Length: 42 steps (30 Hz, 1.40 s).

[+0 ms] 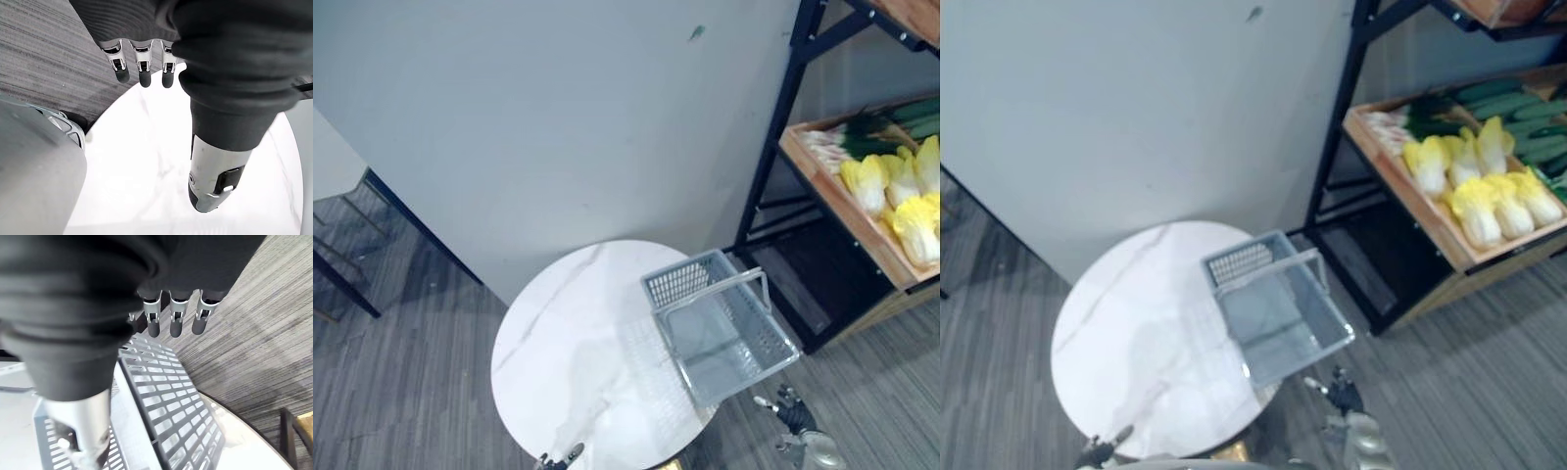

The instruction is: Pick vegetable in the basket

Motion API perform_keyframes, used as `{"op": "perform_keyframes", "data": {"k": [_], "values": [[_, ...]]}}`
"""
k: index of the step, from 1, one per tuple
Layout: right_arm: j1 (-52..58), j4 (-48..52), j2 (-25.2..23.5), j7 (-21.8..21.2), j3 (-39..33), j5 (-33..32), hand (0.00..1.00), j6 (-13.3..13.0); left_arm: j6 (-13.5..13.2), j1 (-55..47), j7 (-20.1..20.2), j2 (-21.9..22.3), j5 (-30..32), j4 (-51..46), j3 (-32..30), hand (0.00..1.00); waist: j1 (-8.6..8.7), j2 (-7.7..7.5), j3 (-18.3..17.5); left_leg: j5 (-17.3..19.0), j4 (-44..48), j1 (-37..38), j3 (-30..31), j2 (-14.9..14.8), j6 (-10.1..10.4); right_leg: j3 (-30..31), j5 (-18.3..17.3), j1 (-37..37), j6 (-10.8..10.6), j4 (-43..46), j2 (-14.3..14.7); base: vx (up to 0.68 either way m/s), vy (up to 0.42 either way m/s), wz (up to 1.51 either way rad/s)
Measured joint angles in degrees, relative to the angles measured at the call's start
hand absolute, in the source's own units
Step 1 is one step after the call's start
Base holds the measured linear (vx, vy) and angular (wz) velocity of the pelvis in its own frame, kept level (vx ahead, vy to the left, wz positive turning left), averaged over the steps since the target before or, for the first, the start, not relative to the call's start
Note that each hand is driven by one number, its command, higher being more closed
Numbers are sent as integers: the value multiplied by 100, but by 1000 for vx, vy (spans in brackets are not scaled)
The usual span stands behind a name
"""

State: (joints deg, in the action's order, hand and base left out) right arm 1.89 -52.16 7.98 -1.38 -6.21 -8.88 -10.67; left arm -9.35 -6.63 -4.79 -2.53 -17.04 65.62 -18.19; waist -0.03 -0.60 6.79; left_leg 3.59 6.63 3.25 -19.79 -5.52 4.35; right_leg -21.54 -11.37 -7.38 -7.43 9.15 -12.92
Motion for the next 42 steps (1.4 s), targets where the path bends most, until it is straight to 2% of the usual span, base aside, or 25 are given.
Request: {"op": "perform_keyframes", "data": {"k": [4,8,13,16,18,23,32,35,39,42], "values": [[238,464,3,99,5,144,0,-1,2,-99,1,9,50,11,48,0,17,67,-28,-233,-380,10,46,-15,12,-93,164,7,31,-182,85,-6,-13,15],[283,1050,76,118,61,422,0,-15,1,-240,6,-84,83,-17,336,0,135,70,-30,-445,-784,45,273,-42,68,-284,205,18,68,-243,200,-37,-45,23],[270,1443,248,208,216,690,0,-48,16,-352,6,-177,219,-17,557,0,134,127,-65,-504,-1127,71,326,-57,62,-303,311,130,72,-282,287,-59,26,6],[286,1841,268,283,229,1138,0,-51,86,-401,4,-278,232,-20,665,0,137,31,-25,-610,-1203,-41,335,10,8,-289,412,225,41,-383,288,-90,46,1],[288,2073,347,355,296,1474,0,-52,99,-432,4,-300,249,-28,697,0,138,26,-26,-637,-1206,-81,339,40,-30,-281,454,265,27,-410,273,-90,43,-1],[258,3002,1056,362,682,2404,0,-123,117,-500,4,-355,483,-14,883,0,136,48,-39,-697,-1245,-204,338,68,-86,-167,481,452,24,-414,265,-79,40,-5],[-100,3588,2008,363,843,3149,0,-207,120,-526,7,-379,489,-6,940,0,143,81,-65,-731,-1243,-300,353,66,-89,-160,531,505,55,-446,319,26,-1,0],[-325,3588,2131,361,1104,3263,0,-209,123,-533,13,-379,599,5,928,0,143,81,-66,-732,-1242,-304,369,65,-88,-159,531,502,55,-456,327,27,-3,0],[-968,3534,2434,350,1786,3814,0,-212,125,-536,16,-391,711,-6,929,0,137,77,-67,-734,-1252,-311,408,67,-86,-173,535,501,60,-456,327,-2,3,2],[-1416,3345,2489,346,2140,3874,0,-226,127,-537,15,-399,711,-12,931,0,121,62,-62,-745,-1255,-332,446,66,-76,-184,575,501,84,-497,341,-17,8,4]]}}
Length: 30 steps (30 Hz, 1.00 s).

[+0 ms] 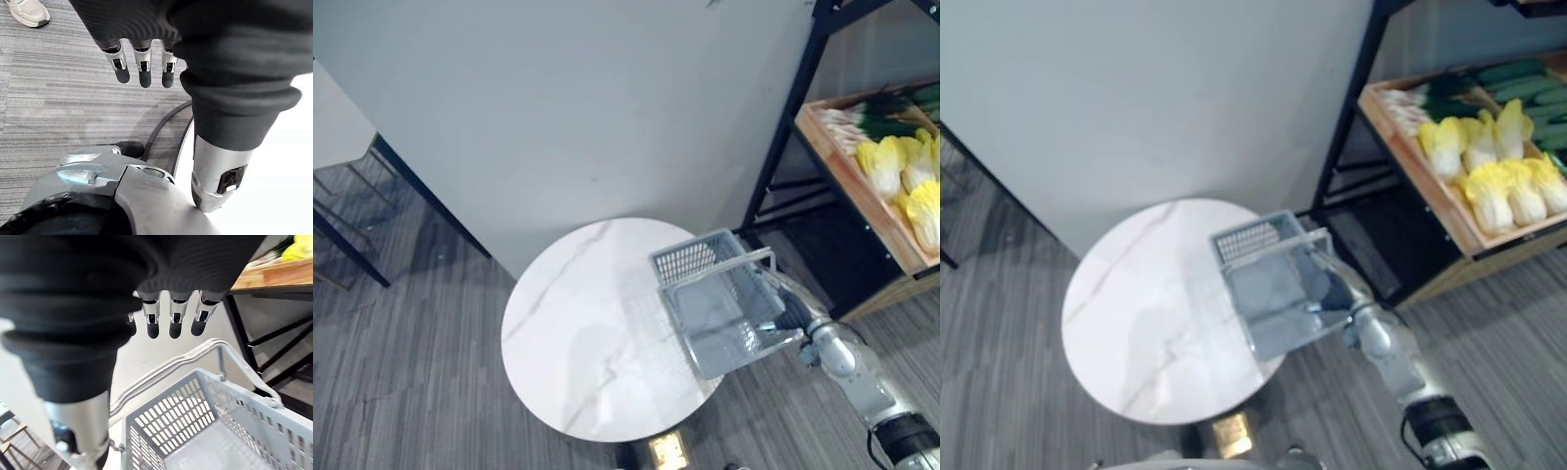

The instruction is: Pick vegetable in the basket

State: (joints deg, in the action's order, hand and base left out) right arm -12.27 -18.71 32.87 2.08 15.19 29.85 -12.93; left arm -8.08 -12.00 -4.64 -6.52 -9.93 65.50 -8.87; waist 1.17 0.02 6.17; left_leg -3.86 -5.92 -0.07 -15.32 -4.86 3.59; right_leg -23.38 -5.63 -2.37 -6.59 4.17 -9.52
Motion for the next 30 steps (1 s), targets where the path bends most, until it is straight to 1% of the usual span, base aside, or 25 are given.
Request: {"op": "perform_keyframes", "data": {"k": [1,2,4,6,7,9,12,15,20,26,30], "values": [[-208,-152,22,-2,137,153,0,-1,-1,0,0,0,0,-3,0,0,-17,-6,-3,-9,0,-28,13,0,-4,-10,13,2,-3,-15,3,-15,6,5],[-318,-238,38,-5,205,173,0,-5,-1,0,-1,-2,0,-5,0,0,-20,-8,-3,-19,0,-51,28,1,-4,-26,17,12,-3,-17,3,-16,8,11],[-715,-570,188,-14,553,424,0,-8,0,-2,0,-12,0,-7,7,0,-47,-33,13,-53,0,-104,89,5,-8,-90,36,20,4,-37,6,-11,7,14],[-887,-751,281,-14,687,635,0,-22,-1,-1,1,-23,-1,-20,11,0,-115,-50,22,-63,-1,-116,137,5,-9,-128,36,18,4,-41,10,-15,2,12],[-1021,-888,338,-14,788,643,0,-23,0,-2,1,-22,-4,-35,13,0,-142,-55,24,-76,-1,-151,169,6,-8,-159,36,23,4,-46,14,-9,1,17],[-1203,-1054,345,-15,845,811,0,-24,4,-17,1,-23,-4,-49,12,0,-176,-59,31,-96,-2,-199,209,8,-4,-202,37,34,7,-51,16,4,1,11],[-1433,-1304,377,-14,1016,889,0,-28,17,-73,2,-23,-7,-53,10,0,-217,-65,36,-97,-2,-203,228,15,-5,-222,37,25,7,-63,15,3,1,1],[-1561,-1509,388,-15,1048,1042,0,-23,47,-72,2,-23,-11,-58,12,0,-228,-64,39,-106,-2,-240,291,23,-3,-276,37,24,7,-79,17,10,0,12],[-2056,-2048,398,-4,1077,1080,0,29,61,-71,-3,-21,-23,-89,67,0,-285,-46,231,-154,-2,-317,458,34,-7,-433,37,20,7,-98,24,-9,0,15],[-2513,-2357,402,17,1086,1080,0,147,62,-71,-11,-9,-61,-183,71,0,-313,-35,355,-202,3,-478,580,62,-24,-552,38,86,9,-102,15,10,5,11],[-2730,-2614,403,48,1027,1079,0,242,59,-71,-13,15,-65,-189,72,0,-324,5,451,-208,1,-524,660,75,-18,-603,38,88,9,-104,10,4,6,9]]}}
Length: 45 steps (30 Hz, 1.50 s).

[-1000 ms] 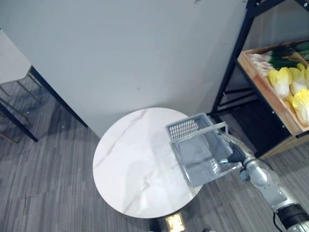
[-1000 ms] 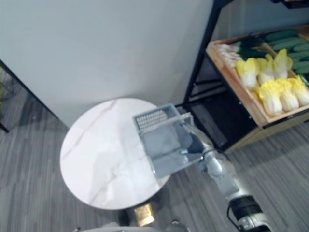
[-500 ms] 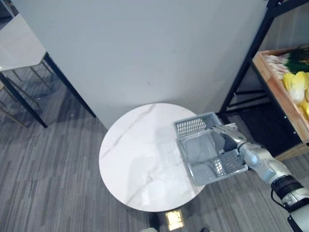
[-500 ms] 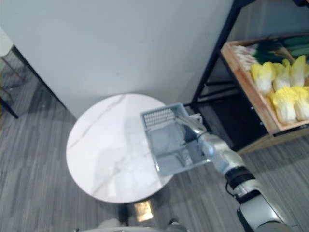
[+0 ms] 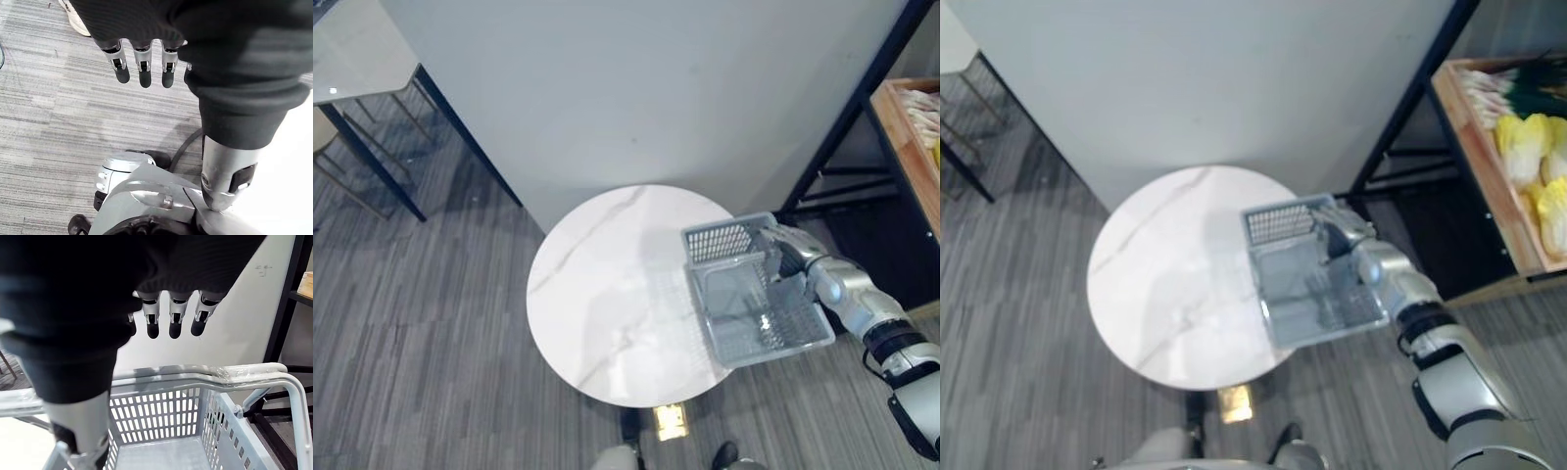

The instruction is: Pick vegetable in the basket

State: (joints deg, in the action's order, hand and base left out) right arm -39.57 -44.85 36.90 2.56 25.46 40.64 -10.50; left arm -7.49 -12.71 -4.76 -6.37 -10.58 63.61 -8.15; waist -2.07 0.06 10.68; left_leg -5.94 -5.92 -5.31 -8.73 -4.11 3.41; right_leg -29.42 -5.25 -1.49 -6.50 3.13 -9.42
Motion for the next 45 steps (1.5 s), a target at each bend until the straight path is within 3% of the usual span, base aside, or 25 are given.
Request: {"op": "perform_keyframes", "data": {"k": [11,25,26,45], "values": [[-272,-324,0,65,-87,0,0,66,-12,4,-77,68,-48,-37,108,0,12,127,259,-33,-4,-77,123,45,13,-86,0,20,0,1,-30,1,6,4],[-312,-644,0,117,-264,138,0,71,-78,6,-120,67,-52,-42,222,0,-31,160,415,-53,-4,-150,173,74,33,-147,0,55,0,3,-51,3,2,2],[-314,-729,0,132,-265,197,100,68,-77,6,-120,68,-51,-41,233,0,-36,178,435,-54,-4,-150,175,76,32,-148,0,55,0,4,-53,0,0,0],[-532,-1442,-159,445,-550,227,100,188,-74,8,-133,122,-43,-30,399,0,-137,268,587,-65,-6,-157,280,86,34,-186,-4,25,6,11,-50,0,1,1]]}}
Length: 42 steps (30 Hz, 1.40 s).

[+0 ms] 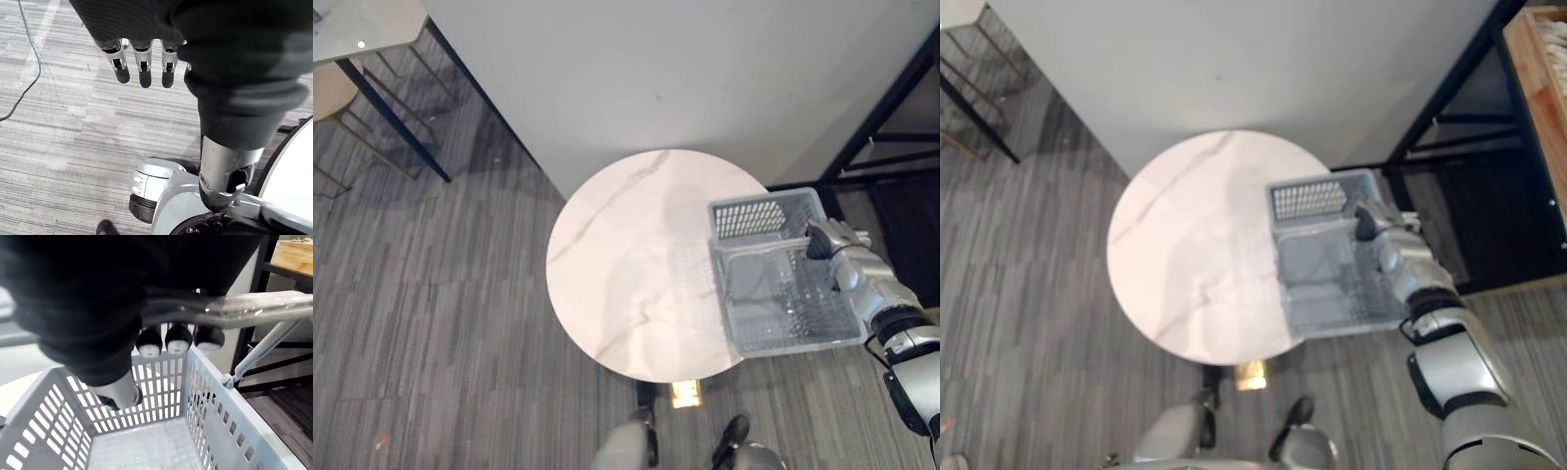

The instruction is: Pick vegetable in the basket

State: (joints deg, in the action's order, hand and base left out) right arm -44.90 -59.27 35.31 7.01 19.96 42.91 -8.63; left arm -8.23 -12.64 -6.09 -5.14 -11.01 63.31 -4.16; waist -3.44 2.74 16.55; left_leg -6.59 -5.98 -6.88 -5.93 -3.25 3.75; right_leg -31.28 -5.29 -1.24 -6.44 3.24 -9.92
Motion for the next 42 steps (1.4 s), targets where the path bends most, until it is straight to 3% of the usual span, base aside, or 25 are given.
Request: {"op": "perform_keyframes", "data": {"k": [9,14,20,26,36,42], "values": [[3,109,-71,-132,103,207,100,4,7,9,-4,-7,66,-6,7,0,-5,-14,2,2,0,87,-135,-32,2,103,0,-29,0,25,6,-1,0,-5],[367,805,-165,-368,445,196,100,-3,29,18,-4,-40,113,-12,4,0,8,-60,-12,11,0,300,-308,-67,15,367,1,-95,0,75,0,-11,-4,-21],[1085,1982,-167,-644,539,188,100,-94,135,5,23,-234,309,-11,-23,0,114,-256,-129,29,-1,435,-518,-107,40,611,3,-96,-2,94,8,-24,-2,-18],[1770,3161,290,-728,536,75,100,-348,208,-20,98,-423,506,8,-81,0,206,-482,-473,32,-1,510,-715,-124,37,816,91,-63,8,47,19,-33,10,-18],[3005,4683,1168,-764,6,-349,100,-692,263,-108,239,-428,594,211,-265,0,371,-461,-848,32,-1,507,-913,-211,30,1142,267,39,1,-123,106,-53,15,-14],[3705,5055,1395,-885,-473,-358,100,-868,275,-170,258,-406,740,275,-303,0,497,-407,-1084,33,0,523,-1058,-237,29,1292,302,104,21,-118,132,12,2,-12]]}}
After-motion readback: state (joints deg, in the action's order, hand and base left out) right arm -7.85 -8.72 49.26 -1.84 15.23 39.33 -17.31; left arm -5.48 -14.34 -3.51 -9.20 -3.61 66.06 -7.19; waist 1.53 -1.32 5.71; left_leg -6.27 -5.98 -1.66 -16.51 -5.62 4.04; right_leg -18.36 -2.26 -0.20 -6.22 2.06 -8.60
